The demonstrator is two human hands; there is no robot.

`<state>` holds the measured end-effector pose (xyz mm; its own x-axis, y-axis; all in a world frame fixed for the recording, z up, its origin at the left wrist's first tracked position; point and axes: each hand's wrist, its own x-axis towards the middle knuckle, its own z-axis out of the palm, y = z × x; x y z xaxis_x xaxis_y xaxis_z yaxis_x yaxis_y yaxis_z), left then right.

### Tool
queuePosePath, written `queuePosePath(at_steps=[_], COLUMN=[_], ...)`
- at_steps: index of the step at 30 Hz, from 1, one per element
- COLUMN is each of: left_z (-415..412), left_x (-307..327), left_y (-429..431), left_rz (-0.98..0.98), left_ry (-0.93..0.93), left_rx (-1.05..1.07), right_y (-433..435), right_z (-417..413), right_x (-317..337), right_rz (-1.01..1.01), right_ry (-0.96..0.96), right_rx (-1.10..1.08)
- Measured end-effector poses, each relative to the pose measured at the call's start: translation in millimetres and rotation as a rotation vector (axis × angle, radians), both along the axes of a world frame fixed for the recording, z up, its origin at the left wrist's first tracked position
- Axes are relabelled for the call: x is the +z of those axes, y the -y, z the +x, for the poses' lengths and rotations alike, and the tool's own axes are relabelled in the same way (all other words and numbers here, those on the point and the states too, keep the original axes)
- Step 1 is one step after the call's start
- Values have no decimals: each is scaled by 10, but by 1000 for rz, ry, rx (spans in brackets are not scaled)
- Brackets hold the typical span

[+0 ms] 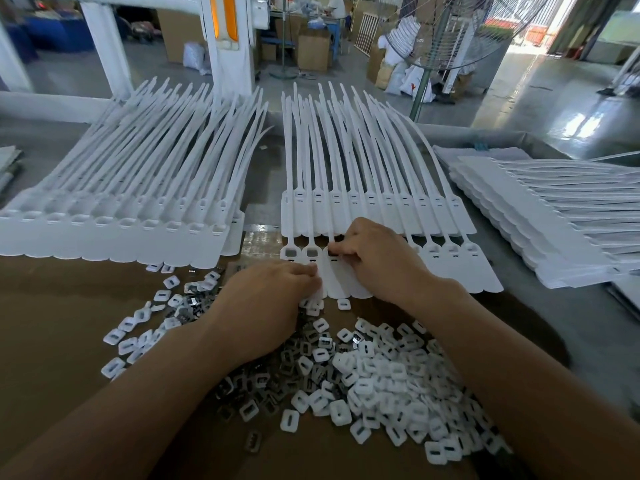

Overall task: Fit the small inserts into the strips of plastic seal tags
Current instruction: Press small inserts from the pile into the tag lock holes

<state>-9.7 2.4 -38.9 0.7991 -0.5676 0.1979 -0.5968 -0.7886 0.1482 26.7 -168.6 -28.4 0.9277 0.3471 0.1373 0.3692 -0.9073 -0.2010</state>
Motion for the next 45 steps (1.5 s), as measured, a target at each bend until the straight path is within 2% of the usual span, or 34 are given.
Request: queuePosePath(at_steps=[6, 9, 16, 21, 24, 45], left_z=[-25, -17, 10, 6, 15, 21], left_x=[0, 18, 28, 20, 16, 12], left_y=[-10, 5, 16, 9, 11, 30], left_rz=[6, 6, 17, 20, 17, 27], left_ry=[-2, 5, -10, -20, -20, -6], left_rx=[5, 0, -13, 17, 15, 8], right_y=[93, 99, -30, -114, -142, 15], right_z=[-40, -189, -528, -576, -584, -536], right_x=[180, 295, 345, 296, 289, 269], right_rz=[262, 350, 267, 75, 49, 392], right_ry=[-130, -205, -411, -385, -386, -463], right_rx=[-44, 11, 235, 233, 210, 125])
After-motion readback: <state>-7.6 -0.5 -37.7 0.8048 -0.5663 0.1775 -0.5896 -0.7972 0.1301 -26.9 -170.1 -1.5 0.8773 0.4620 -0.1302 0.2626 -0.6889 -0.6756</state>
